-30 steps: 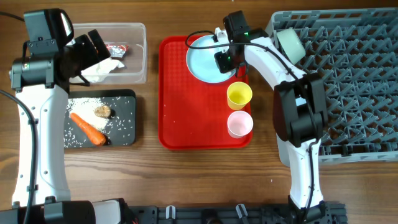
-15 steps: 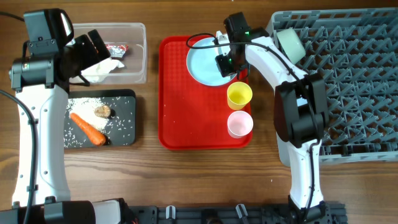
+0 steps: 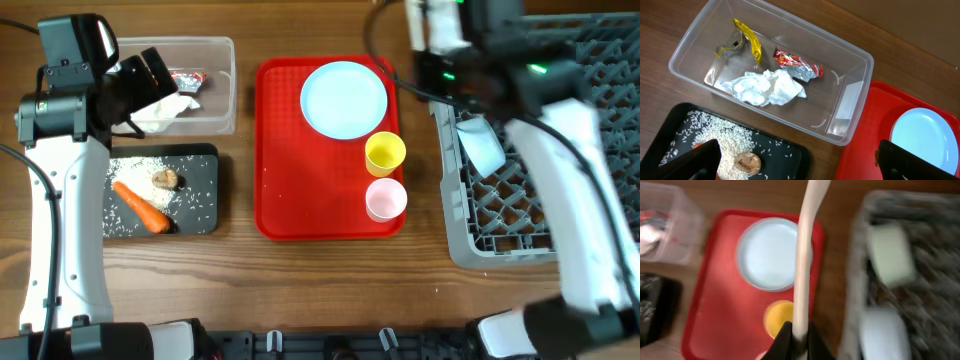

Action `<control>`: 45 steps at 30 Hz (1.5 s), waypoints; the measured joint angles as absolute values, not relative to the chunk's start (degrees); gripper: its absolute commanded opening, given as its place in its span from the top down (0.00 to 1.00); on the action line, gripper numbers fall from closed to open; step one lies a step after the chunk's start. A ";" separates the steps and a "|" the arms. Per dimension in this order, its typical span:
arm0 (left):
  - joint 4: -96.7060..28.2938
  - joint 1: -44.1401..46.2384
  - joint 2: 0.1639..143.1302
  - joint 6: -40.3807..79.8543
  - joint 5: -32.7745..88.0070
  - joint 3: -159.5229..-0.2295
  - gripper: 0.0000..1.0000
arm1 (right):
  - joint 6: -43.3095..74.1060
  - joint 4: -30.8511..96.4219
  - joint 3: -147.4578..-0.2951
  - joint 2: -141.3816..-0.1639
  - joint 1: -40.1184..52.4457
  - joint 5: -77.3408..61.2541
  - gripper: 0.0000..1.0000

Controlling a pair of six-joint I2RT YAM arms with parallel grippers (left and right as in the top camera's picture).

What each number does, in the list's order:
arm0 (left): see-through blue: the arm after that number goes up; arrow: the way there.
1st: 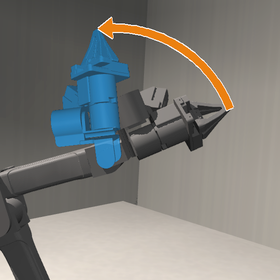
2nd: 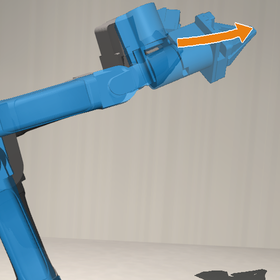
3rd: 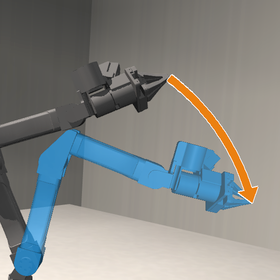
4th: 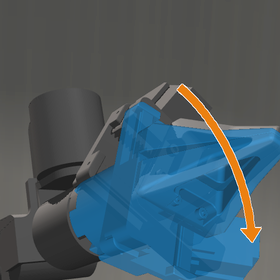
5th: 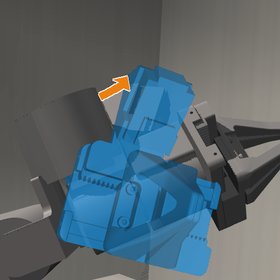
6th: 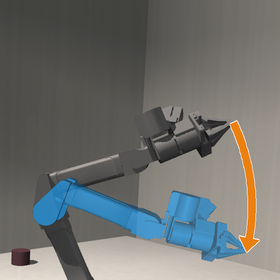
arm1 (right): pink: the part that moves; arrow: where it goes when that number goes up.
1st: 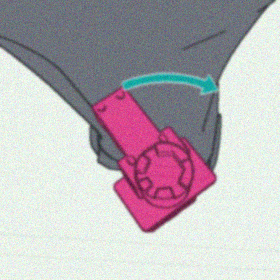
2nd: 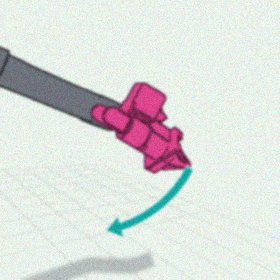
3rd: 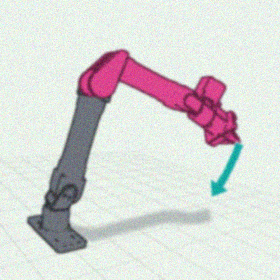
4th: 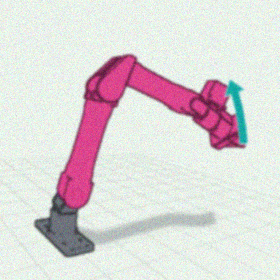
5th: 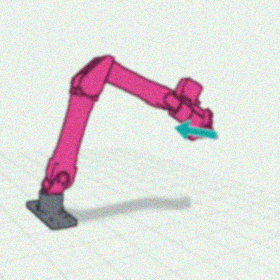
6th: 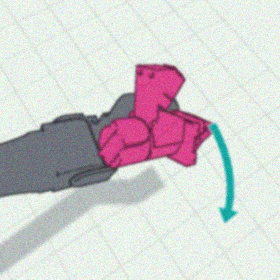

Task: Sort waste into correct bins and load items into the dishwasher rack
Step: 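Carry the white spoon with right gripper and drop it in the rack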

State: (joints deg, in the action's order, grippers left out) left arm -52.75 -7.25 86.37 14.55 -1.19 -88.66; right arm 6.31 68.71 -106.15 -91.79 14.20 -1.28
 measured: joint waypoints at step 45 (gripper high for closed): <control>-52.73 -7.25 86.37 14.55 -1.21 -88.66 0.00 | 44.66 61.39 -64.51 -83.66 -24.60 -4.69 0.14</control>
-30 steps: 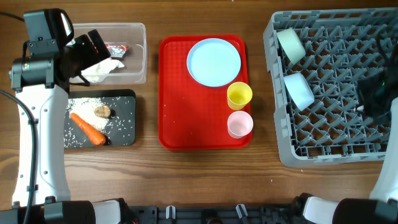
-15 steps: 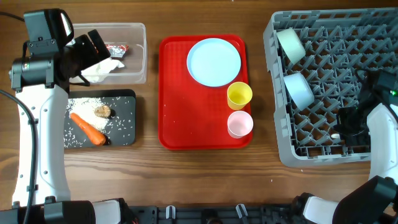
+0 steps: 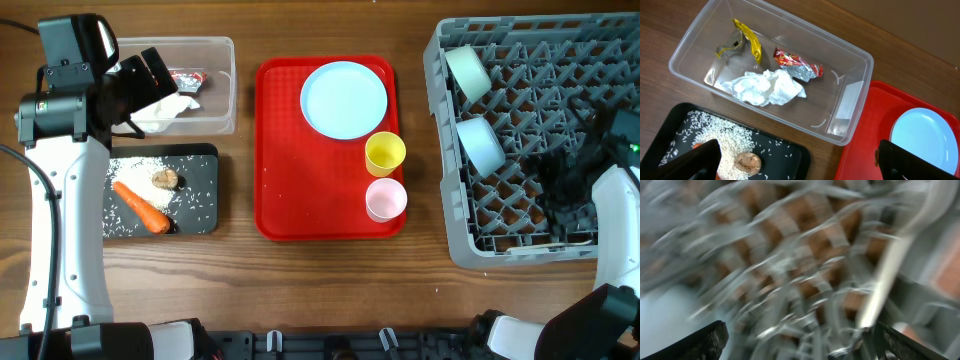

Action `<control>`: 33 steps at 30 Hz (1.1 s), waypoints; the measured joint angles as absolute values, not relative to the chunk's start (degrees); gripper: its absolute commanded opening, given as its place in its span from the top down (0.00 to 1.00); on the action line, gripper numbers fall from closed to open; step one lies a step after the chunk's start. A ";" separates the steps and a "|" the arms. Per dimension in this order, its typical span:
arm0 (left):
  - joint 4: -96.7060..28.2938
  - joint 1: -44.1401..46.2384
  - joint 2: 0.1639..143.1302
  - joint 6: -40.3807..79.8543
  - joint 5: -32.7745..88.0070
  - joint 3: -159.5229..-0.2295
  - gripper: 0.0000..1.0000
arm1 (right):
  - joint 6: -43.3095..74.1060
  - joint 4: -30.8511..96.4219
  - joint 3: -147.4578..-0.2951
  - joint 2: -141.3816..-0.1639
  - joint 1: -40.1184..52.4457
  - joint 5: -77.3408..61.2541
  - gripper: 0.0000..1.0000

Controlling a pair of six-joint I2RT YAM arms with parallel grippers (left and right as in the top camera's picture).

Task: Sort waste into correct bins and load items into the dishwasher rack
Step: 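Carry the white spoon with right gripper and drop it in the rack, then grasp the light-blue plate rim with right gripper and lift it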

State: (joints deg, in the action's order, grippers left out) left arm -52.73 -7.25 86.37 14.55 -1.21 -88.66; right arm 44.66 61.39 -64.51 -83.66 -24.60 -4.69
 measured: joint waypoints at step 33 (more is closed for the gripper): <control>-52.73 -7.25 86.37 14.55 -1.19 -88.66 0.00 | 2.85 42.98 -96.88 -123.48 30.72 1.17 0.31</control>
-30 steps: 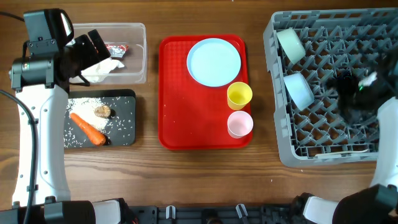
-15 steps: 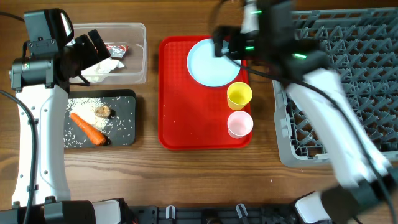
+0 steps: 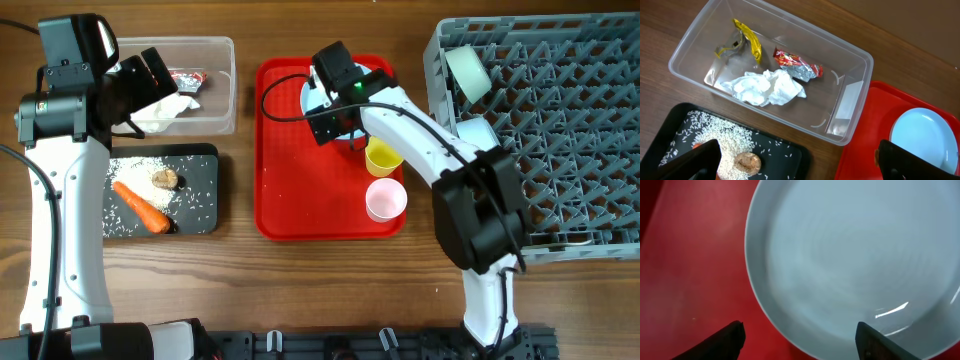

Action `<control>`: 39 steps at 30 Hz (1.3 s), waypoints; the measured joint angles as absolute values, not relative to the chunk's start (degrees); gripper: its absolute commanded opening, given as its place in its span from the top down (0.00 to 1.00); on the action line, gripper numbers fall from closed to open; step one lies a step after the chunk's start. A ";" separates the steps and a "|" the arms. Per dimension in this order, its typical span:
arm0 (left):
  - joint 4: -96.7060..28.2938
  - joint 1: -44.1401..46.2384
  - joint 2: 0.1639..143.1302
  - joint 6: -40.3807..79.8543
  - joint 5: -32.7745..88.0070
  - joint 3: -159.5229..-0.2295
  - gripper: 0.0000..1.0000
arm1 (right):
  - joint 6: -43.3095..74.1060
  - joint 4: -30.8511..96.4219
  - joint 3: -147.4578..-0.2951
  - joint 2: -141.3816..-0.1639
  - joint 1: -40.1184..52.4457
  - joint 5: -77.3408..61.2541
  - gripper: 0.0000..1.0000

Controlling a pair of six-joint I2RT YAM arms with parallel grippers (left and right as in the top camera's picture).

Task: Sort waste into correct bins and load items into the dishwasher rack
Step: 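Grasp the light-blue plate rim with right gripper and lift it, then carry the plate with right gripper and stand it upright in the rack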

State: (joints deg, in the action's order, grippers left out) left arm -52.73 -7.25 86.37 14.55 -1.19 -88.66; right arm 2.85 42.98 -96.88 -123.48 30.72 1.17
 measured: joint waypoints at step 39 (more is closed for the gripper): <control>-52.73 -7.25 86.35 14.55 -1.21 -88.66 0.00 | 0.84 36.93 -97.76 -113.40 30.63 1.58 0.96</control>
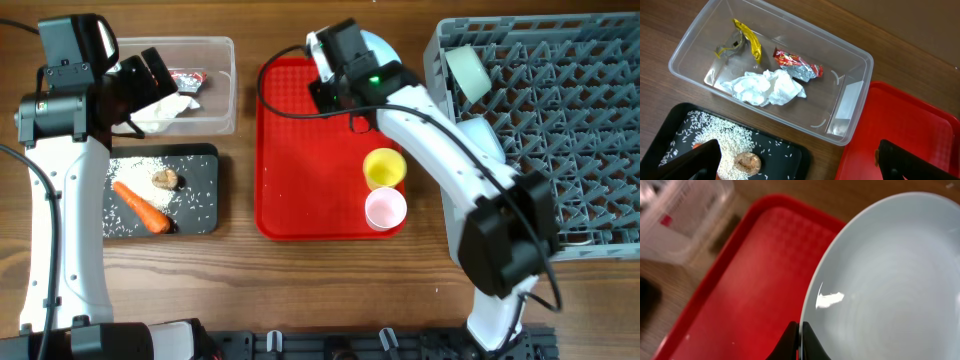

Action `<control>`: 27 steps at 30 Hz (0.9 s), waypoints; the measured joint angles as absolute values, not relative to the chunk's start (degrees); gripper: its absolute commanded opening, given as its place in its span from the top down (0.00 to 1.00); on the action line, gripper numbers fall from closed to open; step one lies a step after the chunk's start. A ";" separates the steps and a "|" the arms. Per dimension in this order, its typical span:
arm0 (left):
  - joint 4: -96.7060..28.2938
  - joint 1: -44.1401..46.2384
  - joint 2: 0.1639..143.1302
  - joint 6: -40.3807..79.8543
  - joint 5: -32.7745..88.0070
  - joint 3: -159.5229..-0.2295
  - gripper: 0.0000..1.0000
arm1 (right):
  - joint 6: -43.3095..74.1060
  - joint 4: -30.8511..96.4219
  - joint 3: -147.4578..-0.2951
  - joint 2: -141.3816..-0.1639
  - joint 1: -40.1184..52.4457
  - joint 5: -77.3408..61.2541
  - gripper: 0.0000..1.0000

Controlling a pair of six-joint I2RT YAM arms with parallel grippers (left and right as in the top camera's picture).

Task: Sort waste into correct bins and load items into the dishwasher rack
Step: 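Carry the plate with right gripper and stand it upright in the rack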

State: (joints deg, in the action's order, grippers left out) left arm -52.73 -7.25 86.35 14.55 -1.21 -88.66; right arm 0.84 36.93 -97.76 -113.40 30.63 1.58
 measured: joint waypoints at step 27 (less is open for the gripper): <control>-52.73 -7.25 86.37 14.55 -1.21 -88.66 0.00 | -0.23 44.97 -101.49 -103.48 -30.52 -87.15 0.96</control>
State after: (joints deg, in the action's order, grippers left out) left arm -52.73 -7.25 86.37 14.55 -1.21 -88.66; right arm -0.23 44.97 -101.49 -103.48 -30.52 -87.15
